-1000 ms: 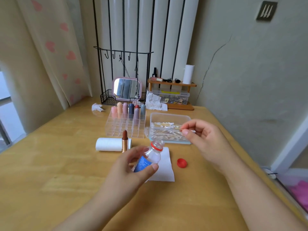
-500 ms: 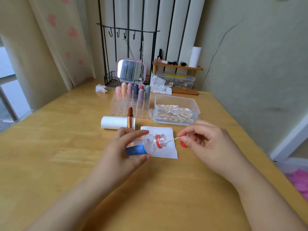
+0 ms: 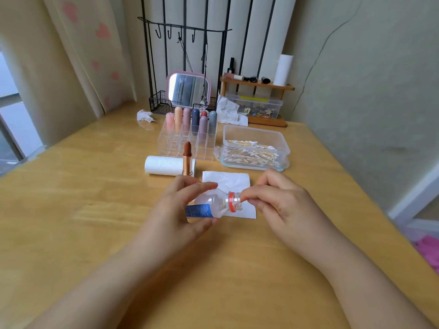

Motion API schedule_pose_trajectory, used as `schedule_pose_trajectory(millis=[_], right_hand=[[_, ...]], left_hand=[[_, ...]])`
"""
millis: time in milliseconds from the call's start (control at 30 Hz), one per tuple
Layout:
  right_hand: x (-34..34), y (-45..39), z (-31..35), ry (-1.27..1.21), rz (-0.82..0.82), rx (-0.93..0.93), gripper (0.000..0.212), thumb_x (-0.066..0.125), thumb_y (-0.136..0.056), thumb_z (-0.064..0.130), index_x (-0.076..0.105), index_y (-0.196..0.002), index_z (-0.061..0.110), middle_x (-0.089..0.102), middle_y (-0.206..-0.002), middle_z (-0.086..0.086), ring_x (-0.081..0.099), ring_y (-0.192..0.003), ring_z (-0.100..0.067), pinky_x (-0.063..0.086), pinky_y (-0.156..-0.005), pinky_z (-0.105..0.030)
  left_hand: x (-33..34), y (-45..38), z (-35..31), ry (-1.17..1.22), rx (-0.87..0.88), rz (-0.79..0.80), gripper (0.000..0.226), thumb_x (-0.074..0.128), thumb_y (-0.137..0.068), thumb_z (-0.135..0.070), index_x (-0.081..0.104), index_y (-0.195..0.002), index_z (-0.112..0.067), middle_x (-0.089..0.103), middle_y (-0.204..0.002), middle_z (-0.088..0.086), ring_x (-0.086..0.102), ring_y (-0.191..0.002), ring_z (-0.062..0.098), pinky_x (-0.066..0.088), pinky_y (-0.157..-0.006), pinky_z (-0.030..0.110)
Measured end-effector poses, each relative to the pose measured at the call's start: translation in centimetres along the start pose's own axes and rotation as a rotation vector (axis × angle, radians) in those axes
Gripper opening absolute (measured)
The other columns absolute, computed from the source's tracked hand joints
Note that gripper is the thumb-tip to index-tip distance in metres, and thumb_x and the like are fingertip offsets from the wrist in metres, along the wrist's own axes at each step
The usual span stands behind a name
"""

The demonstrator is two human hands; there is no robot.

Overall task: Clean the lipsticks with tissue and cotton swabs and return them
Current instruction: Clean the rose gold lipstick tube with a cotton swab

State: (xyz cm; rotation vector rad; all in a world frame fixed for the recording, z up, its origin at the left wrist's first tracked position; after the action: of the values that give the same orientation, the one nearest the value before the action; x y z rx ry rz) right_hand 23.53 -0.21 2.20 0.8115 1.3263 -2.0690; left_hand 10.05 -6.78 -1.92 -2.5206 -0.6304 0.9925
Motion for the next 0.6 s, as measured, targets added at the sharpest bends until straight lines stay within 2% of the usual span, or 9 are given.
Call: schedule_pose_trajectory(millis=[133,200,267,367,467,533,600], right_hand=[[-0.3,-0.1,-0.3,-0.013,-0.042,0.038,0.018,0.053,-0.088,0.02,0.071,-0.093,0.021,0.048,-0.082,0.01,0.046,-0.075,0.001,0.034,-0.07,-0.006],[-1.1,-0.2,-0.6,-0.061,-0.101,0.096,0.014,0.06,-0.084,0.013,0.072,-0.088,0.018,0.051,-0.08,0.014,0.049,-0.075,0.003,0.035,-0.07,-0.006],[-1.8,-0.3,-1.0,-0.114,-0.13,0.166,0.01,0.065,-0.079,0.012,0.072,-0.081,0.019,0.056,-0.077,0.014,0.051,-0.072,0.0,0.034,-0.066,-0.005],[-2.1,-0.6,-1.4,-0.136,-0.068,0.263,0.016,0.073,-0.079,0.009,0.07,-0.075,0.024,0.059,-0.068,0.012,0.05,-0.069,-0.004,0.034,-0.062,-0.006],[-2.6,-1.1,-1.7,-0.181,0.002,0.356,0.018,0.071,-0.08,0.01,0.068,-0.073,0.026,0.062,-0.063,0.016,0.049,-0.062,0.004,0.035,-0.058,-0.006],[-3.2,-1.3,-2.2,-0.258,-0.006,0.407,0.017,0.069,-0.082,0.012,0.068,-0.074,0.026,0.066,-0.065,0.009,0.049,-0.055,0.003,0.034,-0.054,-0.008],[-3.1,-1.4,-2.7,-0.301,0.005,0.449,0.015,0.068,-0.083,0.013,0.067,-0.076,0.026,0.069,-0.067,0.005,0.054,-0.055,-0.002,0.038,-0.055,-0.013]], left_hand=[[-0.3,0.0,0.1,0.009,-0.035,-0.013,0.049,0.075,-0.066,-0.031,0.058,-0.11,-0.04,0.052,-0.107,-0.018,0.048,-0.103,-0.012,0.03,-0.082,-0.003],[-0.6,0.0,0.3,0.055,-0.084,-0.037,0.048,0.084,-0.069,-0.022,0.061,-0.109,-0.034,0.056,-0.108,-0.018,0.049,-0.1,-0.018,0.031,-0.079,-0.004],[-0.8,0.2,0.5,0.111,-0.15,-0.05,0.047,0.083,-0.069,-0.014,0.062,-0.107,-0.031,0.06,-0.107,-0.019,0.049,-0.095,-0.024,0.032,-0.077,-0.005],[-1.2,0.3,0.9,0.122,-0.243,-0.058,0.046,0.082,-0.068,-0.021,0.062,-0.108,-0.033,0.062,-0.103,-0.022,0.048,-0.084,-0.026,0.034,-0.07,-0.003],[-1.4,0.2,1.4,0.167,-0.32,-0.015,0.041,0.083,-0.068,-0.028,0.065,-0.105,-0.033,0.068,-0.096,-0.015,0.058,-0.075,-0.008,0.041,-0.064,0.004],[-1.5,0.4,1.5,0.24,-0.356,0.018,0.041,0.086,-0.065,-0.031,0.068,-0.102,-0.031,0.072,-0.093,-0.012,0.064,-0.079,0.004,0.049,-0.072,0.014],[-1.7,0.9,1.8,0.304,-0.389,0.049,0.047,0.085,-0.056,-0.041,0.069,-0.099,-0.029,0.073,-0.093,-0.013,0.067,-0.087,0.008,0.053,-0.083,0.03]])
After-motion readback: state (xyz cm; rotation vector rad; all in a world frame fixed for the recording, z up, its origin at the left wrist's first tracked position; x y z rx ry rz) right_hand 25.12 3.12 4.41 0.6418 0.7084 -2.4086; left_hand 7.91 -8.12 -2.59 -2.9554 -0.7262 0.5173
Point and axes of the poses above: each hand's wrist, its own y-axis away from the middle knuckle, its own x-axis out of the palm, z = x × y, the point moved 10 cm from there along -y, towards the middle knuckle
